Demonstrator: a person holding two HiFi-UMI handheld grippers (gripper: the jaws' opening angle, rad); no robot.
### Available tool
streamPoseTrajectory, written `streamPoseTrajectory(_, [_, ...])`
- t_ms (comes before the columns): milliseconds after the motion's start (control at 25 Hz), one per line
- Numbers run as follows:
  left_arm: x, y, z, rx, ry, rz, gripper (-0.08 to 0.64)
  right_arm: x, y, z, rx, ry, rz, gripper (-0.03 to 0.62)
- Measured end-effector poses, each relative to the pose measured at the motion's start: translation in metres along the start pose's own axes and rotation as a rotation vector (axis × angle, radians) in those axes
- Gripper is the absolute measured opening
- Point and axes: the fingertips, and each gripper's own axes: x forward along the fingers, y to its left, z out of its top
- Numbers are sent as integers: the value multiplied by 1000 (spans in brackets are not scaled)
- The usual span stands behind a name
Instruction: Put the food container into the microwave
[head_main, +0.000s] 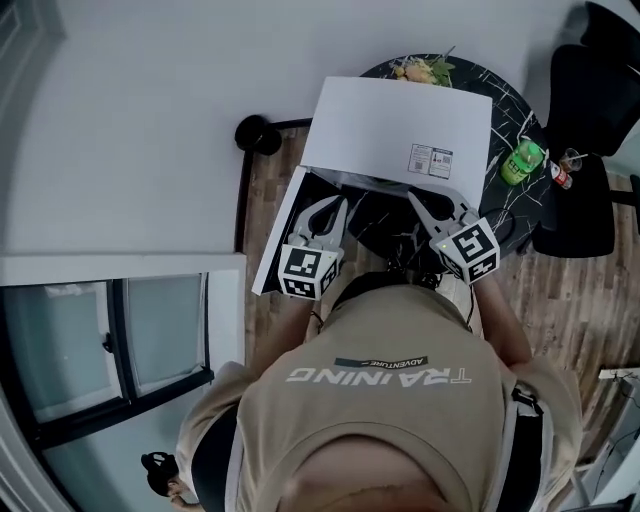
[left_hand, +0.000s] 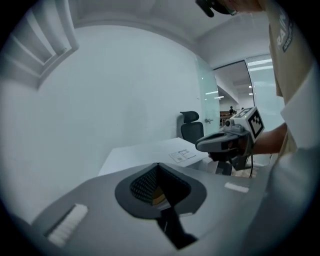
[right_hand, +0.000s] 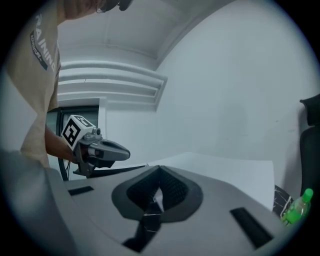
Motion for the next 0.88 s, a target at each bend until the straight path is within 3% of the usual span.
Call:
streamPoseTrajectory(120, [6,0,21,-161,-84,-62,8,1,-5,14,-44,6,-18,9])
streamPoseTrajectory(160, [10,1,30,-183,-110,-79,8,1,-6,19,-59,7,-31,9])
streamPoseTrajectory(400, [20,-9,87,-68,-208,-145,8,-5,-17,56,-127,20,-143,9])
streamPoseTrajectory(640, [17,12,122,5,-226,-108,8,-8,-35,93,-147,-3,-284,9])
streamPoseTrajectory(880, [8,35,144,13,-320,-63,8,-17,-45,130,-97,-78,-368,9])
